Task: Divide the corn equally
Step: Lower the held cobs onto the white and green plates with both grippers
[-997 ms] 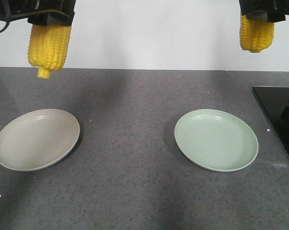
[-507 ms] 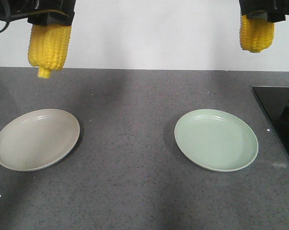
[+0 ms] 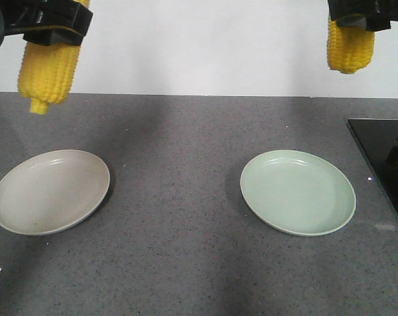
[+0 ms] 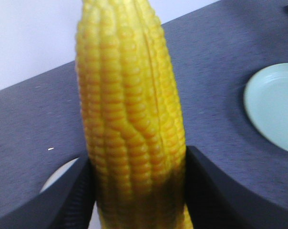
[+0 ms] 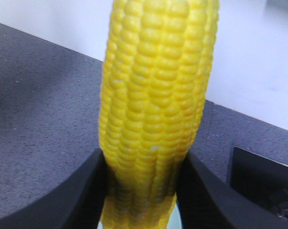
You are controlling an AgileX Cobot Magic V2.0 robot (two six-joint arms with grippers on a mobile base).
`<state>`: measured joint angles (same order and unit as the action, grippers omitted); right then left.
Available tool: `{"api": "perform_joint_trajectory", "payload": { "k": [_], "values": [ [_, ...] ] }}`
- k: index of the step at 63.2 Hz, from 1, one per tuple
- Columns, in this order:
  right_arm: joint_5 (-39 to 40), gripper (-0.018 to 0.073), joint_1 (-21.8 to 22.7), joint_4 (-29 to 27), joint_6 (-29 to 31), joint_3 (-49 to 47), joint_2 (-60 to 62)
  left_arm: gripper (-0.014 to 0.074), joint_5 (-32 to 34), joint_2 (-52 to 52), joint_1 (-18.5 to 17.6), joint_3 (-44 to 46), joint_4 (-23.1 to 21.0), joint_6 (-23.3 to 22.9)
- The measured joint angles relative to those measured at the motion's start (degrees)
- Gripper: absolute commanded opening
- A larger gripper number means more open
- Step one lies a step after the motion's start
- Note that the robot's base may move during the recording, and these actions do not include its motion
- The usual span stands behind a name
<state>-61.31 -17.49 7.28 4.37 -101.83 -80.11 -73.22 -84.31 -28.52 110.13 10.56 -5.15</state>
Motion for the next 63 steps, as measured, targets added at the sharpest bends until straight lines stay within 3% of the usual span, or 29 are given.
{"api": "perform_joint_trajectory", "payload": {
  "k": [12, 17, 43, 63],
  "values": [
    [-2.41, -0.0006, 0.00, -4.96, 3.26, 0.00, -3.21, -0.0006, 0.05, 0.00, 0.00, -3.13, 9.12, -3.82],
    [-4.65, -0.0006, 0.00, -6.05, 4.34, 0.00, -5.62, -0.0006, 0.18, 0.00, 0.65, -6.34, 10.37, -4.33],
    [-10.73, -0.0006, 0.00, -6.27, 5.01, 0.00, -19.32, -0.0006, 11.04, -0.10, 9.25, -28.90, 9.23, -8.77],
    [-10.60, -0.0006, 0.00, -6.65, 3.30, 0.00, -24.91, -0.0006, 15.56, -0.10, 13.86, -35.77, 4.10, -9.08]
  ]
}}
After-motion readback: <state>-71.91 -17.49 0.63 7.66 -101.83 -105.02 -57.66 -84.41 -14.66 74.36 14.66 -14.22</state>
